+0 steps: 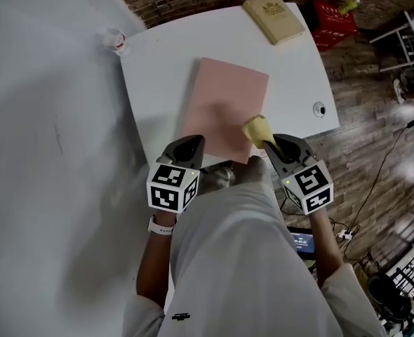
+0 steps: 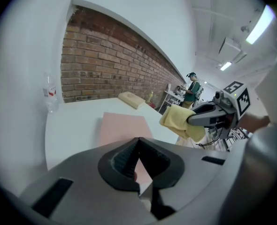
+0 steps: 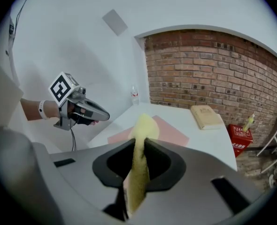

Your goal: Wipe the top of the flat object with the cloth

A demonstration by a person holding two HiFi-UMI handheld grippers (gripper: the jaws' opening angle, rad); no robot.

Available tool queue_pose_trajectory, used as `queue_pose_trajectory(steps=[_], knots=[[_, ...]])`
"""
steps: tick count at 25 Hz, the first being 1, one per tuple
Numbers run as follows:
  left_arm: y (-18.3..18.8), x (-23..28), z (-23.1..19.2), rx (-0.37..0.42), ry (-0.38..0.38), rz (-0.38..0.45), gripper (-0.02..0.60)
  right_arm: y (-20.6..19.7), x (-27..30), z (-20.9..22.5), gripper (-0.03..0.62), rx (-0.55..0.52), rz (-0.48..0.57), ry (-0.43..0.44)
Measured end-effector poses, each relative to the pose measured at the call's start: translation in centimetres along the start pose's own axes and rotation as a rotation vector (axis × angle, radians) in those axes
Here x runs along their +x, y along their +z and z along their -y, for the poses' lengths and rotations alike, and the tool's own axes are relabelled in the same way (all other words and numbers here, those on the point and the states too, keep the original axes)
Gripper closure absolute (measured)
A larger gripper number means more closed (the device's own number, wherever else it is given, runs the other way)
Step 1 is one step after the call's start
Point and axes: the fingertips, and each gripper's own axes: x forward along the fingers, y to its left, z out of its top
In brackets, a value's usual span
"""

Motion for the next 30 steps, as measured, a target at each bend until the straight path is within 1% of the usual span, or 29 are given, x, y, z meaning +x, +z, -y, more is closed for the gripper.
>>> queue_pose_trajectory(steps=[4,8,14,18,21,23,25,28,30], knots=[[3.3,-2.1,0.4,-0.005,0.0,0.098,0.563,4.1,-0.7,0.6,0.536,-0.026,0.092,-0.012],[6.7,-4.6,1.0,0.004,0.002,0.195,0.563,8.0,-2.6,0.8,0.536,-0.042,0.21,-0.035],[9.5,-7.8,2.3,0.018,0.006,0.313,0.563,11.3,-6.0,0.6,0.536,-0.068,0.372,-0.069],[11.2,-10.6,2.7,0.013,0.031,0.435,0.563,13.0,-8.7,-0.1,0.536,-0.11,0.51,-0.076],[12.1,-12.2,2.7,0.008,0.056,0.509,0.563,13.0,-9.9,-0.1,0.536,-0.122,0.543,-0.095],[12.6,-12.8,2.9,0.017,0.068,0.539,0.563,12.8,-10.1,0.2,0.536,-0.12,0.545,-0.105],[13.0,-12.9,3.3,0.037,0.072,0.553,0.563,12.7,-10.1,0.5,0.536,-0.11,0.547,-0.114],[13.0,-12.5,3.8,0.067,0.065,0.549,0.563,12.7,-9.8,0.4,0.536,-0.092,0.567,-0.127],[12.9,-11.9,4.1,0.073,0.056,0.548,0.563,12.9,-9.5,0.1,0.536,-0.095,0.58,-0.122]])
